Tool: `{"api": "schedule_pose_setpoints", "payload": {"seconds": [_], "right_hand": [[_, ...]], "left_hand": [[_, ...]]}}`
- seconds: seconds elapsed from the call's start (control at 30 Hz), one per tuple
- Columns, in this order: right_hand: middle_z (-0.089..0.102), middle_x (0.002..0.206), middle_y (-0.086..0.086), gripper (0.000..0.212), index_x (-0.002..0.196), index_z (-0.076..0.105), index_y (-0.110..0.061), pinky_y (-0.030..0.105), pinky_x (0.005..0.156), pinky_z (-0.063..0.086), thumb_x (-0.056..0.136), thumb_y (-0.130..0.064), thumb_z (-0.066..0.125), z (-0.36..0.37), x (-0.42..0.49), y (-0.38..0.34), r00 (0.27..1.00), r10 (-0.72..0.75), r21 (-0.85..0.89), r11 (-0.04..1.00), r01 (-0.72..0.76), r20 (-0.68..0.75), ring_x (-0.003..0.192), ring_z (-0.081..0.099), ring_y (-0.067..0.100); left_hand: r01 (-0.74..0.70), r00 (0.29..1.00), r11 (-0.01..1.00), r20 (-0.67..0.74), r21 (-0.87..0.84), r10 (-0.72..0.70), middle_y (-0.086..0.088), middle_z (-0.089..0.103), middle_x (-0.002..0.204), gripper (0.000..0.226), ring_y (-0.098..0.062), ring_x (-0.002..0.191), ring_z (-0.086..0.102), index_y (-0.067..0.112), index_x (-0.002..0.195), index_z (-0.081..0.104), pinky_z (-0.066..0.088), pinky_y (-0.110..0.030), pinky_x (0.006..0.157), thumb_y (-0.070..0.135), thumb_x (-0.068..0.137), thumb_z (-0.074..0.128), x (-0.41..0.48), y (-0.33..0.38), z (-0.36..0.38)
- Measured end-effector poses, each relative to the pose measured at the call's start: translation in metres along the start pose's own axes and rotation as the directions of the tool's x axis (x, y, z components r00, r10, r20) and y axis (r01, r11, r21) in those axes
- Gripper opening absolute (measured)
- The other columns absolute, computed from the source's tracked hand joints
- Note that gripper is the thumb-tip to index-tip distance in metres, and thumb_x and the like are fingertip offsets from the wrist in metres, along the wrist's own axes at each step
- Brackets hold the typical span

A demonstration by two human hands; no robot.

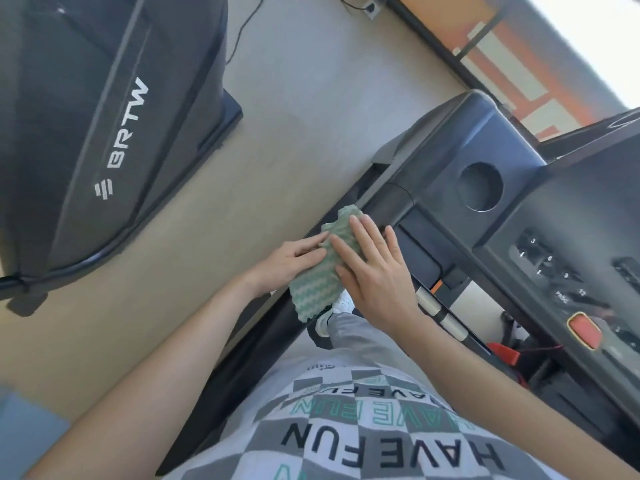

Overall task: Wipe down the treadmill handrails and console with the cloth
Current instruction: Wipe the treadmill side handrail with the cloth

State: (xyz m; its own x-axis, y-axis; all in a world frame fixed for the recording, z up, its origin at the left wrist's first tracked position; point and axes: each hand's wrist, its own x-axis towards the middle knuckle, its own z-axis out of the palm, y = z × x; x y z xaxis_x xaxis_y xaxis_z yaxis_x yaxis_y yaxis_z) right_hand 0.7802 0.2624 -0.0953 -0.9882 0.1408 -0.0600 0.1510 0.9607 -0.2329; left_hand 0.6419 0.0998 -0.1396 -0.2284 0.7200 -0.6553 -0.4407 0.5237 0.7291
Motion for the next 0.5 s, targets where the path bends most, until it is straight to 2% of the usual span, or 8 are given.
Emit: {"api": "schedule_pose_setpoints", "payload": {"seconds": [0.07,0.1,0.2,0.27,0.33,0.4,0.43,0.5], "right_hand": [[0.037,0.159,0.014,0.043,0.142,0.056,-0.018,0.053,0.123,0.020,0.107,-0.038,0.044,0.000,0.004,0.004,0.998,0.042,0.021,0.999,-0.041,-0.042,0.152,0.026,0.029],[0.037,0.160,0.013,0.043,0.143,0.056,-0.018,0.052,0.123,0.020,0.106,-0.038,0.046,0.000,0.006,0.007,0.995,0.071,0.032,0.997,-0.069,-0.064,0.152,0.026,0.029],[0.037,0.160,0.013,0.043,0.144,0.055,-0.017,0.052,0.122,0.020,0.105,-0.033,0.050,0.002,0.008,0.020,0.972,0.195,0.064,0.980,-0.188,-0.130,0.151,0.027,0.030],[0.041,0.157,0.016,0.042,0.143,0.055,-0.014,0.052,0.120,0.026,0.103,-0.025,0.055,0.004,0.003,0.026,0.943,0.278,0.100,0.960,-0.263,-0.183,0.147,0.035,0.035],[0.049,0.148,0.018,0.044,0.141,0.058,-0.012,0.051,0.108,0.038,0.097,-0.017,0.060,0.006,-0.007,0.027,0.906,0.348,0.114,0.937,-0.330,-0.240,0.133,0.046,0.039],[0.055,0.136,0.014,0.048,0.137,0.060,-0.013,0.048,0.090,0.044,0.090,-0.013,0.067,0.008,-0.018,0.025,0.865,0.436,0.120,0.900,-0.419,-0.248,0.117,0.050,0.036],[0.057,0.130,0.012,0.049,0.135,0.061,-0.013,0.048,0.085,0.045,0.087,-0.011,0.071,0.009,-0.023,0.024,0.842,0.484,0.160,0.875,-0.457,-0.239,0.110,0.049,0.033],[0.059,0.122,0.009,0.051,0.134,0.062,-0.010,0.048,0.086,0.048,0.085,-0.007,0.074,0.010,-0.028,0.020,0.805,0.571,0.363,0.793,-0.489,-0.162,0.104,0.049,0.028]], "left_hand": [[-0.036,0.999,0.999,-0.022,-0.004,0.035,0.016,0.063,0.131,0.045,0.009,0.115,0.062,0.018,0.151,0.047,0.049,-0.012,0.093,0.017,0.106,0.053,0.008,0.013,0.004],[-0.050,0.998,0.999,-0.031,0.004,0.050,0.012,0.063,0.133,0.044,0.007,0.115,0.063,0.017,0.150,0.048,0.050,-0.013,0.092,0.017,0.106,0.054,0.015,0.019,0.006],[-0.072,0.995,0.995,-0.068,0.066,0.077,0.006,0.062,0.143,0.058,-0.009,0.131,0.059,0.027,0.151,0.050,0.049,-0.031,0.110,0.040,0.097,0.066,0.034,0.039,0.015],[-0.116,0.984,0.979,-0.112,0.165,0.136,0.010,0.058,0.147,0.067,-0.007,0.135,0.054,0.037,0.150,0.050,0.042,-0.039,0.117,0.052,0.088,0.069,0.041,0.051,0.023],[-0.177,0.959,0.938,-0.164,0.297,0.233,0.008,0.054,0.151,0.067,-0.006,0.137,0.051,0.035,0.152,0.045,0.039,-0.038,0.119,0.043,0.091,0.070,0.043,0.060,0.036],[-0.209,0.921,0.859,-0.200,0.467,0.333,0.005,0.050,0.154,0.068,-0.011,0.140,0.048,0.035,0.156,0.040,0.040,-0.038,0.117,0.040,0.093,0.067,0.037,0.061,0.051],[-0.200,0.907,0.822,-0.217,0.533,0.361,0.004,0.047,0.155,0.068,-0.014,0.142,0.046,0.036,0.156,0.039,0.041,-0.039,0.115,0.043,0.093,0.063,0.031,0.060,0.058],[-0.163,0.889,0.794,-0.262,0.586,0.376,0.002,0.046,0.156,0.066,-0.018,0.142,0.045,0.035,0.154,0.043,0.044,-0.041,0.111,0.048,0.090,0.054,0.022,0.056,0.065]]}}
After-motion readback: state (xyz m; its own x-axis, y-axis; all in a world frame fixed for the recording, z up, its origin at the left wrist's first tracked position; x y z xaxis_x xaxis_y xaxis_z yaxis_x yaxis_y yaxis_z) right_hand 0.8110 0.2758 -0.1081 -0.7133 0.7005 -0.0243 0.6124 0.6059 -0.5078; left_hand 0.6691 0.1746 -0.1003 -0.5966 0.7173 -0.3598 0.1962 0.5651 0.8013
